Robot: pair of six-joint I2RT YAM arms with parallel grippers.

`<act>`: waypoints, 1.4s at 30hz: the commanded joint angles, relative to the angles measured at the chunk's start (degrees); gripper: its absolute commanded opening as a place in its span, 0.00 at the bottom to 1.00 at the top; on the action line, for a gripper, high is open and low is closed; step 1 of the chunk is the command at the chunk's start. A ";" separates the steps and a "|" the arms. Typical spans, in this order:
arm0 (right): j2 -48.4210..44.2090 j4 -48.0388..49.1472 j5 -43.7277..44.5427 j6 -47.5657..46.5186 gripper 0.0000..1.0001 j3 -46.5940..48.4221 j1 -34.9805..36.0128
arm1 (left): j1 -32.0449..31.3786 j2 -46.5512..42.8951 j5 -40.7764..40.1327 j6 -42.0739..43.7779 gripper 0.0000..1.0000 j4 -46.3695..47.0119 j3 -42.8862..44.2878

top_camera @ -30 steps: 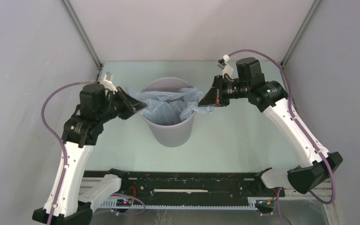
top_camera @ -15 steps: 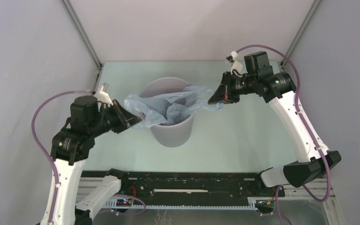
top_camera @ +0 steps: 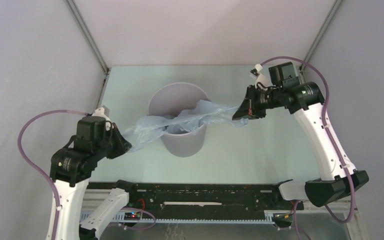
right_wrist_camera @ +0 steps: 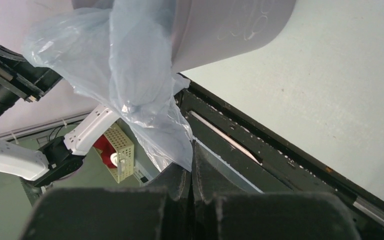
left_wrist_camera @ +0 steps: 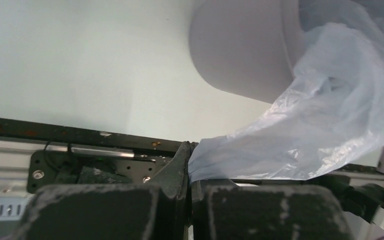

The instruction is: Put the trash bags into the trash bin

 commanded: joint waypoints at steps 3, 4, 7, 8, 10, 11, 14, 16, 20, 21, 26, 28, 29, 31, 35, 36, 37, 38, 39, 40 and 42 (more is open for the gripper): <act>-2.44 -7.25 3.81 -5.59 0.00 3.30 -2.31 | 0.40 1.88 -11.65 2.45 0.00 -2.60 3.53; -2.61 -6.83 4.15 -5.54 0.00 2.61 -2.59 | 0.42 1.92 -12.21 2.43 0.00 -2.02 2.93; -2.35 -3.30 3.91 -4.88 0.00 -1.03 -2.86 | 0.67 4.61 -12.90 3.60 0.00 0.53 1.20; -2.06 -2.59 4.62 -5.07 0.00 -1.96 -2.83 | 0.84 5.80 -13.77 3.99 0.00 0.72 1.27; -0.92 -4.50 9.92 -6.52 0.00 -0.94 -2.88 | 1.34 7.81 -16.91 5.22 0.00 -0.52 3.63; -0.59 -6.07 13.45 -7.07 0.00 0.12 -2.88 | 1.69 8.30 -18.79 5.95 0.00 -1.35 5.19; -0.93 -6.39 15.64 -7.06 0.10 2.13 -2.88 | 2.94 9.15 -16.87 7.75 0.02 -2.10 10.79; -1.29 -3.65 10.48 -4.58 0.22 1.30 -2.58 | 2.97 9.64 -10.85 5.97 0.09 -1.22 13.00; -0.76 2.07 8.15 0.69 0.44 0.15 2.01 | 2.97 8.69 1.09 0.55 0.19 4.97 9.96; -0.24 1.92 10.12 0.51 0.51 1.18 2.82 | 2.97 8.53 2.08 -0.18 0.21 6.53 9.49; 2.14 1.72 19.92 -5.90 0.78 8.28 7.25 | 2.97 9.88 3.20 0.60 0.43 8.12 11.32; 2.53 3.94 23.12 -9.23 0.82 9.38 8.60 | 2.97 11.18 2.98 1.68 0.56 7.28 13.54; 2.93 4.72 24.77 -10.78 0.83 10.40 9.31 | 2.97 11.87 2.71 2.23 0.63 6.77 14.66; 3.89 5.20 27.74 -13.79 0.85 12.73 10.86 | 2.92 12.55 1.69 3.39 0.76 5.55 16.76; 4.75 5.94 29.52 -16.22 0.89 15.84 12.95 | 2.97 12.70 -2.20 5.21 0.96 2.43 20.74; 4.63 6.50 29.74 -17.09 0.89 15.90 13.64 | 2.97 12.73 -3.40 5.57 0.99 1.60 22.18; 4.58 7.09 30.55 -17.56 0.90 15.97 14.59 | 2.97 12.82 -5.24 5.78 1.00 0.86 23.80; 4.53 7.65 30.87 -17.96 0.90 15.90 15.09 | 2.97 12.93 -6.13 5.69 1.00 0.31 25.47; 4.61 8.15 30.95 -18.22 0.90 15.87 15.47 | 2.97 13.03 -7.18 5.72 1.00 0.22 26.83; 4.76 8.37 31.19 -18.22 0.90 15.94 15.71 | 2.97 13.06 -7.70 5.56 1.00 0.67 28.01; 5.19 8.31 31.93 -17.83 0.90 16.95 15.84 | 2.97 13.05 -7.48 5.15 1.00 3.30 28.94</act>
